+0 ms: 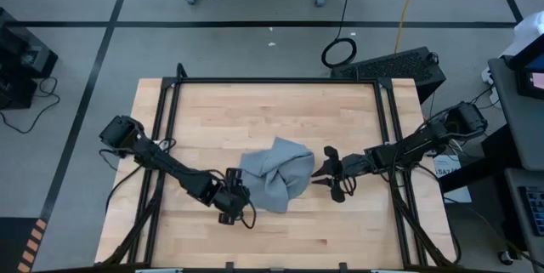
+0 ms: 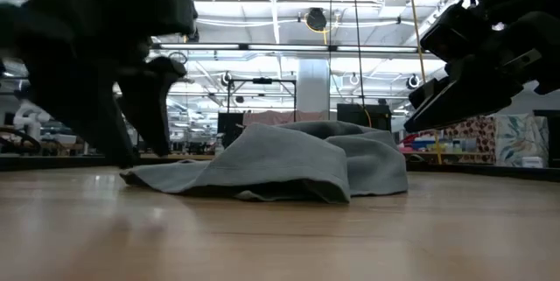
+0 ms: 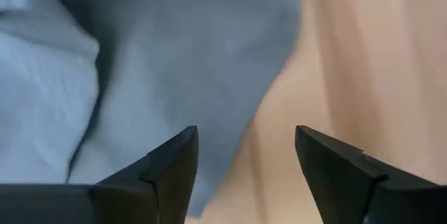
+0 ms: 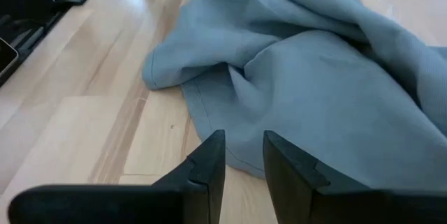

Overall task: Roll towel
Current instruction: Fold the gray towel on the table

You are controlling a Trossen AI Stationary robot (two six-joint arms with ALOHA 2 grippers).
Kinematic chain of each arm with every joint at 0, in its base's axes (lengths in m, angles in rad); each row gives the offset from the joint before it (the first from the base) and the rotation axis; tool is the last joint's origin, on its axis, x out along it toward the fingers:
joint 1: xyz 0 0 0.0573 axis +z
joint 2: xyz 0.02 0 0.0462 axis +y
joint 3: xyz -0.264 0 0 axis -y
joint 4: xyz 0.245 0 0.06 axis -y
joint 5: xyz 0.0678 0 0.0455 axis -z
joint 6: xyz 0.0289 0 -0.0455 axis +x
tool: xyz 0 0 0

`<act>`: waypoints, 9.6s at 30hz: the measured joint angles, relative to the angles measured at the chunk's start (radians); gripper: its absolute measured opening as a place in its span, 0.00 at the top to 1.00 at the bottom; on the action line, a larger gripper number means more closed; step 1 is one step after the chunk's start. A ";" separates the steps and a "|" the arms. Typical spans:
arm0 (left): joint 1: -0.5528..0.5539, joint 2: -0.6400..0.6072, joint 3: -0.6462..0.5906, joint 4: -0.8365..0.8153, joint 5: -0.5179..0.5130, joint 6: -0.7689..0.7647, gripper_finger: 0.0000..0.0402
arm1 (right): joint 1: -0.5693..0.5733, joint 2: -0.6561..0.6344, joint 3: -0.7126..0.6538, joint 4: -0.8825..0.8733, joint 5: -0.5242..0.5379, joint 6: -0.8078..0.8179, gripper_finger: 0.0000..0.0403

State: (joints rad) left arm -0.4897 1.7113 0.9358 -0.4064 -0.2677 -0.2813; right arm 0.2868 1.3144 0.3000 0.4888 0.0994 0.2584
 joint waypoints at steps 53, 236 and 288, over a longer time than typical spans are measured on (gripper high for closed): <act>0.247 -0.315 0.056 -0.355 -0.706 -0.263 0.99 | 0.071 0.547 0.384 -0.099 0.253 -0.029 0.78; 0.754 -0.193 -0.158 0.176 0.307 0.429 0.63 | -0.224 0.298 0.379 -0.417 -0.147 0.194 0.48; 0.727 -0.486 0.011 0.243 0.637 0.305 0.98 | -0.038 0.112 0.379 -0.413 0.284 0.044 0.48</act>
State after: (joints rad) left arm 0.2371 1.2256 0.9472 -0.1630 0.3695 0.0236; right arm 0.2491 1.4265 0.6788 0.0761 0.3829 0.3023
